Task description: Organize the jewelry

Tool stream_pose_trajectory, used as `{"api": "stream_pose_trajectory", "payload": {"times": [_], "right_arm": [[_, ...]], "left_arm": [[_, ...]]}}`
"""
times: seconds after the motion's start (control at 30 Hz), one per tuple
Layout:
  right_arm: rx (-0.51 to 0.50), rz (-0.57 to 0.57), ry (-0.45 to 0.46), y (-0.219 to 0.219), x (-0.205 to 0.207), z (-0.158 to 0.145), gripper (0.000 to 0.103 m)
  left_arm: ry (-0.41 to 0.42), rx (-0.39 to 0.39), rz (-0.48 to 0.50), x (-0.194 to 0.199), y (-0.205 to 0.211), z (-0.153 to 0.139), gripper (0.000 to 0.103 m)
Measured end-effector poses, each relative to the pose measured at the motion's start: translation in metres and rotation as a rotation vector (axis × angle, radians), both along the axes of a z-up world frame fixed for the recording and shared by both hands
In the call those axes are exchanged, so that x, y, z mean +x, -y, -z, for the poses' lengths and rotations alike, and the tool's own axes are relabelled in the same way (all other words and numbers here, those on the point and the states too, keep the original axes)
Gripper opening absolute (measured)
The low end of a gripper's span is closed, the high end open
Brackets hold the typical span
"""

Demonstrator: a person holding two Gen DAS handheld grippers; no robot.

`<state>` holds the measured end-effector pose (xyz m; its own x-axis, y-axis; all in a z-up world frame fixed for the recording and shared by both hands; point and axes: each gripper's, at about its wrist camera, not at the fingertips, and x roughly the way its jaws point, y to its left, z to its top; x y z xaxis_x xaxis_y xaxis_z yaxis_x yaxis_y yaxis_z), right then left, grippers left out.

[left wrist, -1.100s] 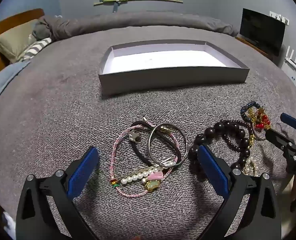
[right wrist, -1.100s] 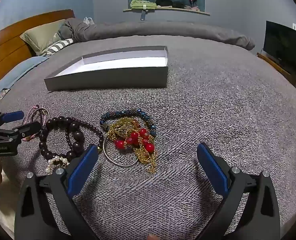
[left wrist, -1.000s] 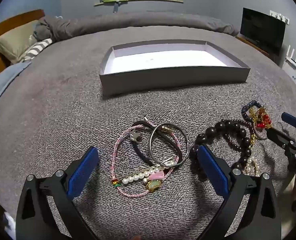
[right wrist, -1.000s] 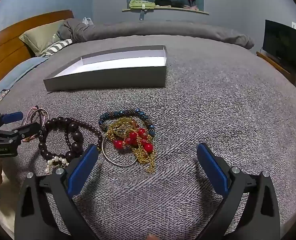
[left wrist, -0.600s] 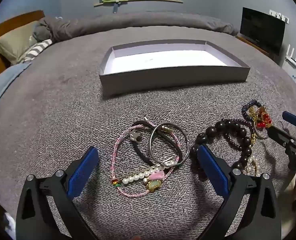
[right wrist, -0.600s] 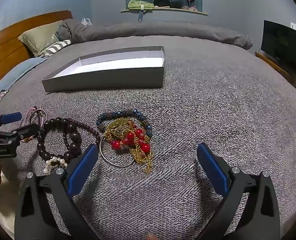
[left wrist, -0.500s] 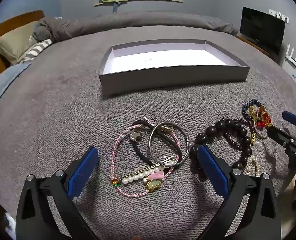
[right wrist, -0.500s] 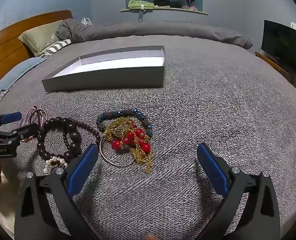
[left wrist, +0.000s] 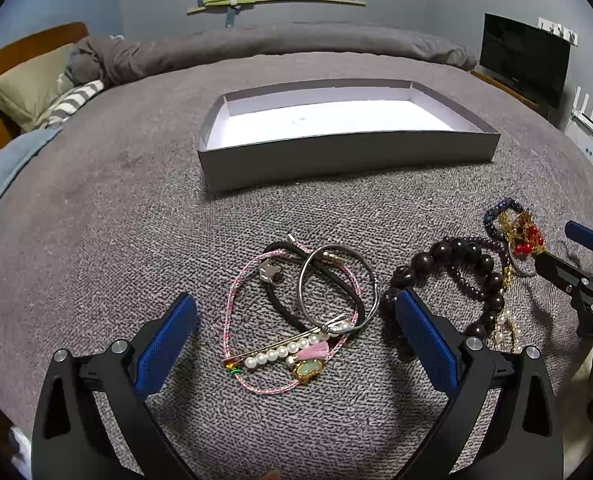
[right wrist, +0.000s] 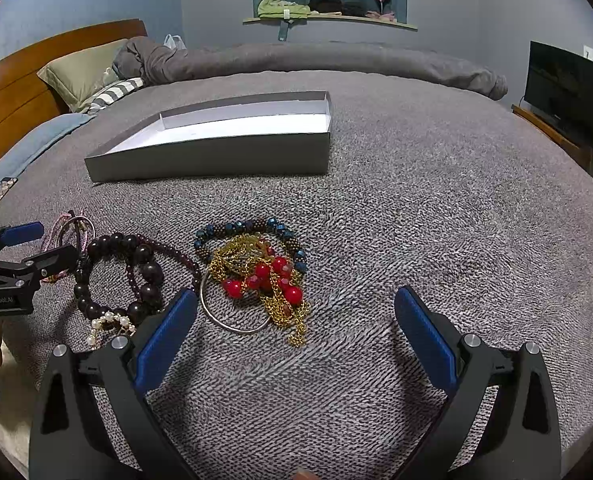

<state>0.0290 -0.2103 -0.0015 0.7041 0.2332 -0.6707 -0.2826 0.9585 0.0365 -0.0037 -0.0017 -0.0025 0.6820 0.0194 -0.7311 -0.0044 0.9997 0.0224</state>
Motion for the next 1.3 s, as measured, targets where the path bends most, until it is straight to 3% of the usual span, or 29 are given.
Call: {"api": "stream_pose_trajectory", "payload": {"times": [1.3], "right_arm": [[0.014, -0.002, -0.012, 0.0011, 0.0007, 0.004, 0.098]], "left_arm": [[-0.002, 0.01, 0.0, 0.0008, 0.0019, -0.002, 0.101]]}}
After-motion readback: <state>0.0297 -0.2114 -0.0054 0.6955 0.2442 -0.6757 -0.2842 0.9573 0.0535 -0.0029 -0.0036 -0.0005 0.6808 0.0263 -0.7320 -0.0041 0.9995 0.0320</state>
